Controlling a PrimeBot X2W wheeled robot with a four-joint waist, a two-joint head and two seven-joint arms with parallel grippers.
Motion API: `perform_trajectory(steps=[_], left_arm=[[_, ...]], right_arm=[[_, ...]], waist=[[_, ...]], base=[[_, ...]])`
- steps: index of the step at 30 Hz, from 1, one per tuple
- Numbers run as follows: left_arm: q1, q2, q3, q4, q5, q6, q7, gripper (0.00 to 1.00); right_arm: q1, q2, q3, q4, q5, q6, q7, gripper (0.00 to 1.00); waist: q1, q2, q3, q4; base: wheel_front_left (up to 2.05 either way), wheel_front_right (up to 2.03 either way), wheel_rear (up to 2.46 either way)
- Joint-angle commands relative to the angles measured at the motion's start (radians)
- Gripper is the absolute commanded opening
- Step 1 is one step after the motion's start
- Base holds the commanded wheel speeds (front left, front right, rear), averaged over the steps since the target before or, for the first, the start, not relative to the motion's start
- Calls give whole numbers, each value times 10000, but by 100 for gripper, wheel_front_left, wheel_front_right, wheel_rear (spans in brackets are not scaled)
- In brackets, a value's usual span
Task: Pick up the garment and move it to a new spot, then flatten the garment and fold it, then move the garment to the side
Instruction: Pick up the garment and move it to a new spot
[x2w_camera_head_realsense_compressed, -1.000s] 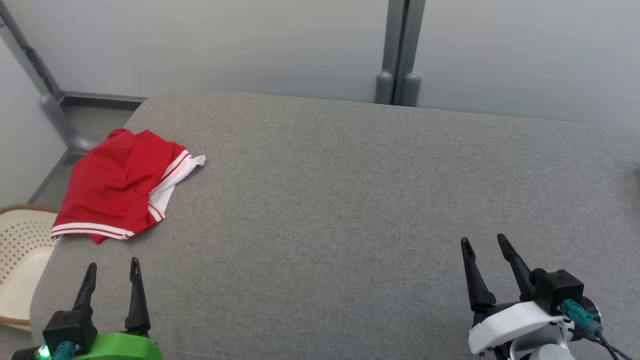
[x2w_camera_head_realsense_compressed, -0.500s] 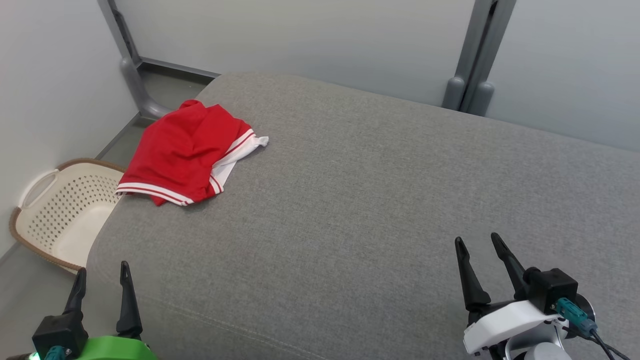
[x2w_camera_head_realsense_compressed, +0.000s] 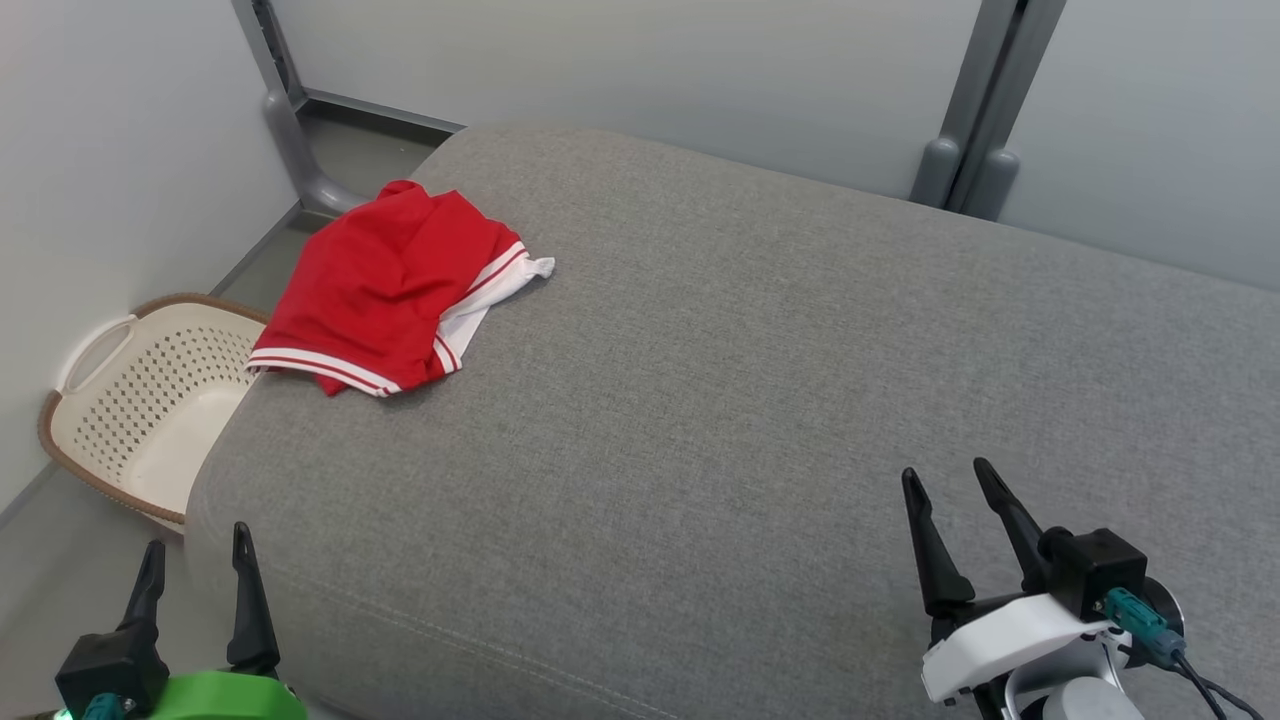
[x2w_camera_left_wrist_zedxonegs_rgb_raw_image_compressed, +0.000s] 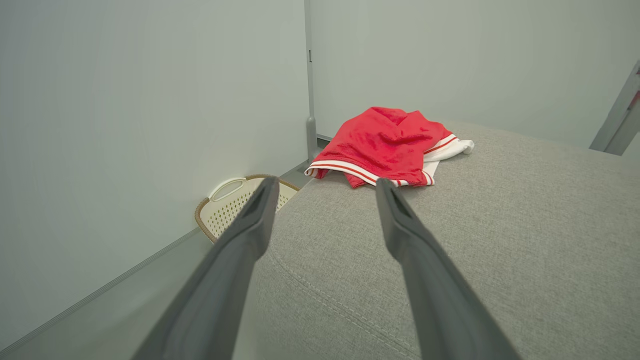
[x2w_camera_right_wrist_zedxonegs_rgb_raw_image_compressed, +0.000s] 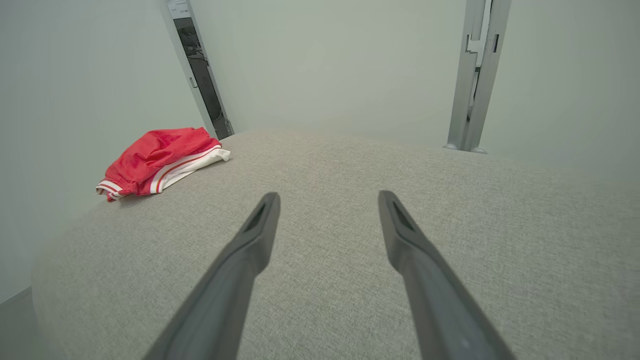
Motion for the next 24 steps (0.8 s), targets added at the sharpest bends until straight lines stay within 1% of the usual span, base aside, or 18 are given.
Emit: perform_trajectory(steps=[1, 5, 11, 14, 19, 24], left_arm=[[-188, 61, 18, 6, -21, 12, -35, 100], [-641, 118, -13, 36, -71, -58, -38, 100], [-2154, 463, 182, 336, -382, -275, -57, 100], [-3105, 743, 245, 524, -514, -429, -59, 100], [-4872, 1297, 443, 921, -689, -618, 12, 100], [-6488, 1760, 647, 1674, -1028, -785, -1, 100]], right_arm=[[-124, -63, -20, -14, -17, -12, -29, 100], [-230, -192, -181, -101, -118, -10, -29, 100], [-627, -681, -436, -387, -320, -10, 89, 100], [-852, -966, -619, -635, -412, -10, 223, 100], [-1196, -1330, -1238, -1325, -608, -12, 446, 100], [-1199, -1559, -1962, -2118, -845, -10, 637, 100]], waist=[[0, 0, 78, -133], [0, 0, 362, -426], [0, 0, 1280, -1281], [0, 0, 1892, -1759], [0, 0, 3145, -2563], [0, 0, 4165, -3065]], base=[[0, 0, 0], [0, 0, 0], [0, 0, 0], [0, 0, 0], [0, 0, 0], [0, 0, 0]])
